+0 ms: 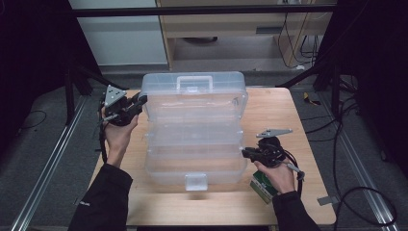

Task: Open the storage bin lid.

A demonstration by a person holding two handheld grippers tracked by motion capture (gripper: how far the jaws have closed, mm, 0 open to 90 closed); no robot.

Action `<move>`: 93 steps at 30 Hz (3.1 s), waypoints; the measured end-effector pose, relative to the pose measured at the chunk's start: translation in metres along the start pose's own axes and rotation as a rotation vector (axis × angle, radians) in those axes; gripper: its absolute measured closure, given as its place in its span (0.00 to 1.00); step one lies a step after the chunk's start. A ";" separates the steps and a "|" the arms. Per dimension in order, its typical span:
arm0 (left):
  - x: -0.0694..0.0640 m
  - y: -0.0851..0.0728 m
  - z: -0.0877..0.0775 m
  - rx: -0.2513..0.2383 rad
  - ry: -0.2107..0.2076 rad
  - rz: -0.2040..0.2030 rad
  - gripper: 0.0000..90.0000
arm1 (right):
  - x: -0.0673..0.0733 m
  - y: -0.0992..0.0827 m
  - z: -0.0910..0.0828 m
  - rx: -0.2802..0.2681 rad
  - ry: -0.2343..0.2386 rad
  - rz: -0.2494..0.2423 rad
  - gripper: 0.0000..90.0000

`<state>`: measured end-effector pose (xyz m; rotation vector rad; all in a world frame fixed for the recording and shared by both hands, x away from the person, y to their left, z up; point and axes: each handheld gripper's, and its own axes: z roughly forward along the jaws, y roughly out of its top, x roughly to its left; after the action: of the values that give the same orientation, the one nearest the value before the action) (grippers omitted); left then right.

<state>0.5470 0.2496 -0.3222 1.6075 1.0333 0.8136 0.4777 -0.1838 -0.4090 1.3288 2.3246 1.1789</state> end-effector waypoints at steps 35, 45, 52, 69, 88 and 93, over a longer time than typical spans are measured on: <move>0.013 0.015 0.045 0.039 0.032 -0.025 0.86 | 0.001 -0.002 -0.002 0.008 0.018 0.004 0.86; 0.019 0.014 0.062 0.046 0.039 -0.049 0.87 | 0.001 -0.002 -0.001 0.008 0.022 0.009 0.85; 0.023 0.013 0.073 0.057 0.040 -0.053 0.87 | 0.002 -0.002 -0.002 0.012 0.019 0.010 0.85; 0.031 0.010 0.096 0.091 0.041 -0.088 0.87 | 0.001 -0.001 -0.001 0.012 0.024 0.008 0.85; 0.036 0.003 0.116 0.110 0.053 -0.114 0.87 | 0.000 -0.002 -0.001 0.009 0.028 0.009 0.85; 0.037 0.001 0.119 0.113 0.057 -0.111 0.86 | 0.000 -0.001 -0.001 0.011 0.028 0.010 0.85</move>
<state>0.6679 0.2367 -0.3511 1.6131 1.2176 0.7410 0.4763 -0.1846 -0.4095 1.3383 2.3498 1.1968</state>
